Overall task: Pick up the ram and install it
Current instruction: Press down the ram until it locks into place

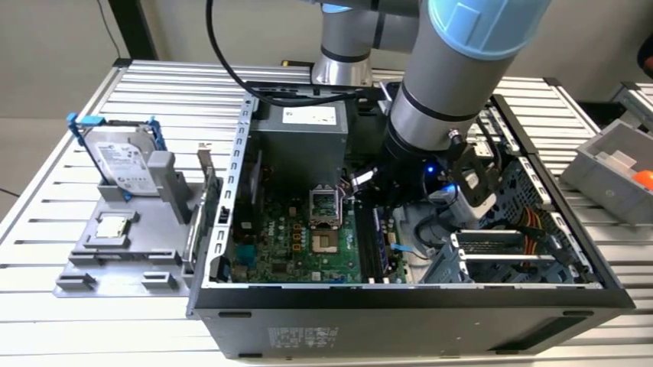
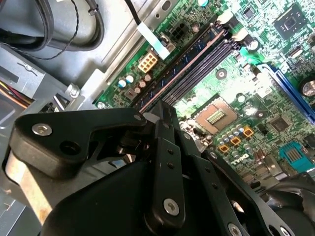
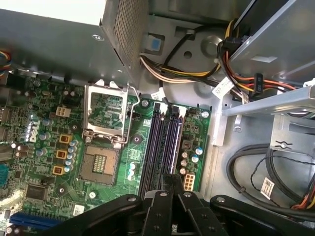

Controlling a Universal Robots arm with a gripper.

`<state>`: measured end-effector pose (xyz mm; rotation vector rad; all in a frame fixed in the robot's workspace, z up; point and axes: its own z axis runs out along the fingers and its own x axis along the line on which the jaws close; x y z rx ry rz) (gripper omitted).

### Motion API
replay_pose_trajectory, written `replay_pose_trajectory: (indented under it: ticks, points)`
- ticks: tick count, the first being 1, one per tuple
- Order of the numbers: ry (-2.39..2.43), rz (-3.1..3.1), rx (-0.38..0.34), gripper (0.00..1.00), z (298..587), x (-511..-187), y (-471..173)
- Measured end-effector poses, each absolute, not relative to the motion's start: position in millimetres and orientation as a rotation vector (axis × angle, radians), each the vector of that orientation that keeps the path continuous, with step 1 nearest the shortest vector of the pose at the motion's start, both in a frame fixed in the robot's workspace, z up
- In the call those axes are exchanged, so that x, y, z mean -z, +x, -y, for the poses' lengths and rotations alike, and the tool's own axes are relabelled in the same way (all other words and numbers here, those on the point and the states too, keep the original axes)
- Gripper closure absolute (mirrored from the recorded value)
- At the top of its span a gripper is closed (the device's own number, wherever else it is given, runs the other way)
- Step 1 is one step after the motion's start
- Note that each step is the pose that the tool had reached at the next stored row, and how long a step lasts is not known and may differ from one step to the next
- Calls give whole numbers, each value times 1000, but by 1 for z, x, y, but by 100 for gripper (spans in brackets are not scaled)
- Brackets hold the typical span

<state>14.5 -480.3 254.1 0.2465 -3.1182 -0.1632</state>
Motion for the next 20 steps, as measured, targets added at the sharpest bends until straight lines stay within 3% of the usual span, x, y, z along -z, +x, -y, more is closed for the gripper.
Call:
replay_pose_trajectory:
  ticks: [20]
  points:
    - [328,3108,163,100,480,-255,14]
